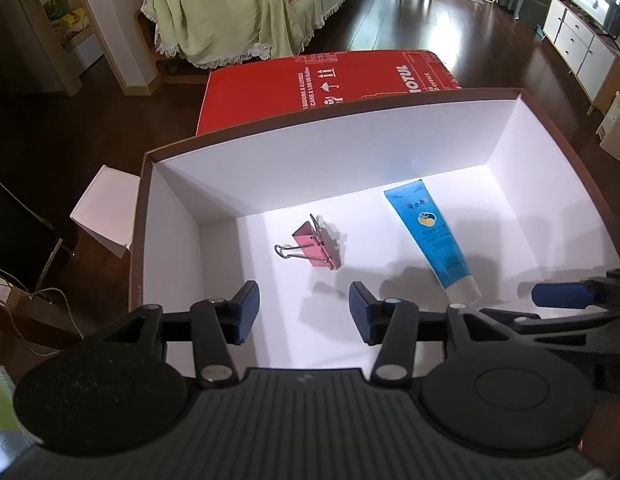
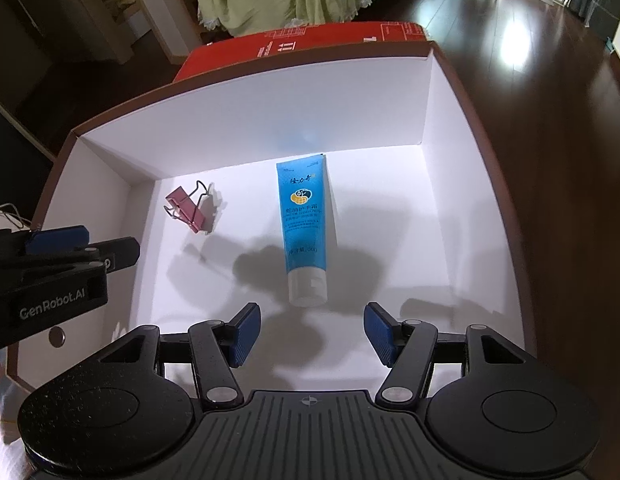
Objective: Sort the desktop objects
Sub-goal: 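Open the left tool dropping the clip while the right tool releases the tube in the box, then withdraw both open tools up out of the box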
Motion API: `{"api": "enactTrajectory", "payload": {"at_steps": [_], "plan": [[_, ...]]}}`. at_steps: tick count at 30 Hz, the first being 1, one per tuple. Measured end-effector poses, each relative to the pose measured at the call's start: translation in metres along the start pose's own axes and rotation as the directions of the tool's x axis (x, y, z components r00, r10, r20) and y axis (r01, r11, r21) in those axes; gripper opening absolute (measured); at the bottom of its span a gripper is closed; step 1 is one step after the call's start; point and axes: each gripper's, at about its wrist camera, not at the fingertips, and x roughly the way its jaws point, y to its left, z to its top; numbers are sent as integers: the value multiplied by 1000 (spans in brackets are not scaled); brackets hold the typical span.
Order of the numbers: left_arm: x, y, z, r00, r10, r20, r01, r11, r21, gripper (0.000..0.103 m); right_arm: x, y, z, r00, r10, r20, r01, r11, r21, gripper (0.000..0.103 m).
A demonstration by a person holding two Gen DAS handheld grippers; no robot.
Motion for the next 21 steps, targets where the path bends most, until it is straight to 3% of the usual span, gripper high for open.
{"api": "enactTrajectory", "payload": {"at_steps": [4,6,21], "plan": [[-12,-2,-5,1000,-3,17,3,1000,7,51,-10,3,-6,1000,-4,19,4,1000,10,64],[-18,-3,-7,1000,-5,23,5,1000,10,51,-17,5,-9,999,-16,50,16,1000,15,83],[-54,-1,-23,998,-5,68,4,1000,23,63,-51,13,-27,992,-34,124,30,999,32,83]]}}
